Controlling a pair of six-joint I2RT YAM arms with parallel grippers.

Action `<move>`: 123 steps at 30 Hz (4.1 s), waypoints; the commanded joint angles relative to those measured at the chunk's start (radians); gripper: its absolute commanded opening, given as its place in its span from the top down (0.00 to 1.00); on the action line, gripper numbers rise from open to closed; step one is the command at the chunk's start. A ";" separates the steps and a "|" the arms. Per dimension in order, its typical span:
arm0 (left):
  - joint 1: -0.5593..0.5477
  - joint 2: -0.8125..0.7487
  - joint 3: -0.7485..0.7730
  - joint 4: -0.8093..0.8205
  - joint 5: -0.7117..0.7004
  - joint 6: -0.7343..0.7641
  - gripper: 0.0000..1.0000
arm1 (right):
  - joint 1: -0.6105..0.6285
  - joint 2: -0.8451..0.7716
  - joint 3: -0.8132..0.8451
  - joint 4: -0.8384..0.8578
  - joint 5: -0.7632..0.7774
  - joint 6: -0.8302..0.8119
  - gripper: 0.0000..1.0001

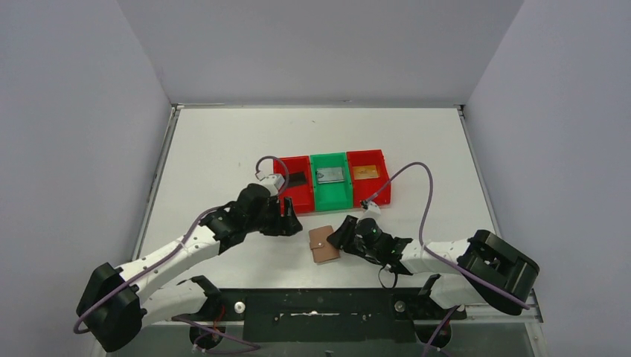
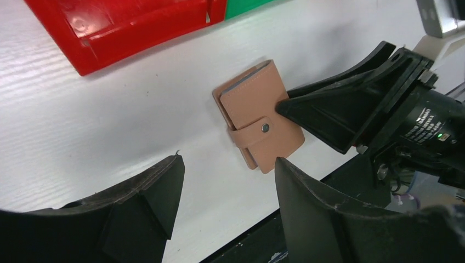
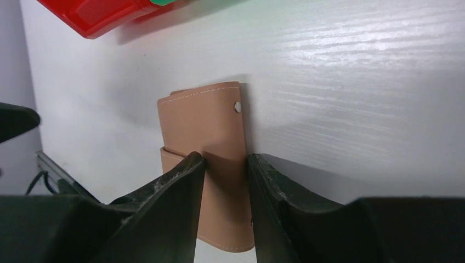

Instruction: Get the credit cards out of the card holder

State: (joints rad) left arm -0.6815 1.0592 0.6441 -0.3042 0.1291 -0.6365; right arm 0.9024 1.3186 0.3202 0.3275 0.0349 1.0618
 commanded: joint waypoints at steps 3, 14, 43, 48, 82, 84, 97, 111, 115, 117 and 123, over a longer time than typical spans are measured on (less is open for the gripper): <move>-0.154 0.039 -0.050 0.128 -0.138 -0.116 0.39 | 0.017 0.006 -0.119 0.220 0.006 0.140 0.65; -0.332 0.250 0.034 0.138 -0.343 -0.184 0.39 | 0.070 0.007 -0.125 0.209 0.107 0.192 0.61; -0.394 0.502 0.186 0.039 -0.384 -0.105 0.42 | 0.042 -0.067 -0.132 0.093 0.121 0.208 0.57; -0.395 0.451 0.181 0.003 -0.396 -0.110 0.35 | 0.042 -0.064 -0.113 0.063 0.115 0.195 0.56; -0.398 0.446 0.142 0.002 -0.379 -0.098 0.78 | 0.052 0.071 -0.004 0.023 0.051 0.136 0.61; -0.398 0.413 0.128 0.024 -0.377 -0.096 0.79 | 0.052 0.068 -0.003 0.018 0.052 0.136 0.62; -0.373 0.238 -0.015 0.242 -0.280 -0.115 0.83 | 0.053 0.020 -0.038 0.088 0.026 0.110 0.67; -0.378 0.342 0.084 0.018 -0.427 -0.113 0.48 | 0.065 0.066 -0.033 0.115 -0.029 0.070 0.62; -0.402 0.379 0.144 -0.050 -0.479 -0.107 0.48 | 0.073 0.089 -0.037 0.150 -0.031 0.089 0.62; -0.422 0.400 0.175 -0.088 -0.501 -0.106 0.50 | 0.074 0.099 -0.037 0.157 -0.035 0.094 0.63; -0.461 0.463 0.234 -0.167 -0.536 -0.106 0.61 | 0.079 0.116 -0.038 0.165 -0.020 0.117 0.61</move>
State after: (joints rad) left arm -1.1225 1.4952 0.8158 -0.3962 -0.3584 -0.7464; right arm 0.9707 1.4078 0.2932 0.5152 0.0021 1.1675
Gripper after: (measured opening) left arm 0.407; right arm 0.376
